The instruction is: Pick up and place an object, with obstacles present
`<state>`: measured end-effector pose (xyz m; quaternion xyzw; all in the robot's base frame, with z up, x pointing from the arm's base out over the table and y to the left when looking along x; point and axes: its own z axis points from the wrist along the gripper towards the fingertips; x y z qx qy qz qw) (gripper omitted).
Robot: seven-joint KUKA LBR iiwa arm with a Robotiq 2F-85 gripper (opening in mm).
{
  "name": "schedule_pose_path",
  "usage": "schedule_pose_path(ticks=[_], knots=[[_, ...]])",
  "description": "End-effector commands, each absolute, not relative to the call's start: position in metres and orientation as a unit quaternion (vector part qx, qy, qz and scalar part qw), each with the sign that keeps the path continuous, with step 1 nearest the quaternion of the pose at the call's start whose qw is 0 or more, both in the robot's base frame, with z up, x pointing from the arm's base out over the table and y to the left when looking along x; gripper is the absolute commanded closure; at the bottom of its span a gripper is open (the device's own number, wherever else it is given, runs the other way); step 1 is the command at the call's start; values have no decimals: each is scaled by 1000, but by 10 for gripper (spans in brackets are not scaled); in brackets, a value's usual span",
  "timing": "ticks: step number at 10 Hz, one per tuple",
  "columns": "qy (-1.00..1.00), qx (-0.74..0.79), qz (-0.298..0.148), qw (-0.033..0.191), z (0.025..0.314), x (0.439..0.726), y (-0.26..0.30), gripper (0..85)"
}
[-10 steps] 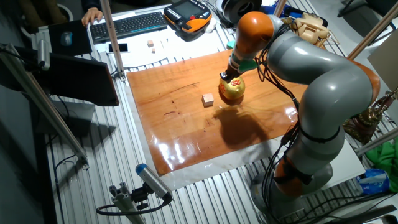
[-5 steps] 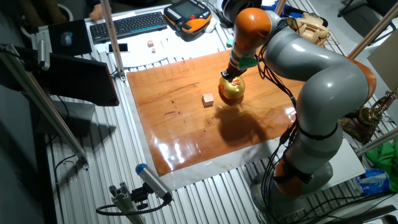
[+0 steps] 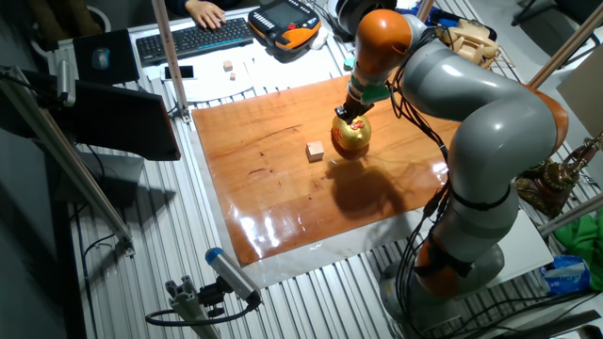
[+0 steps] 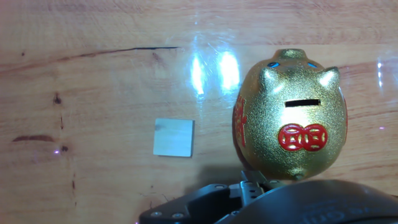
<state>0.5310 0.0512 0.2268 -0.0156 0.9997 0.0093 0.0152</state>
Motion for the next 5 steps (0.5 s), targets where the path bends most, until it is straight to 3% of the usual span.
schedule_pose_path(ticks=[1, 5], knots=[[1000, -16, 11, 13, 227, 531, 51, 850], [1000, -16, 11, 12, 226, 531, 51, 850]])
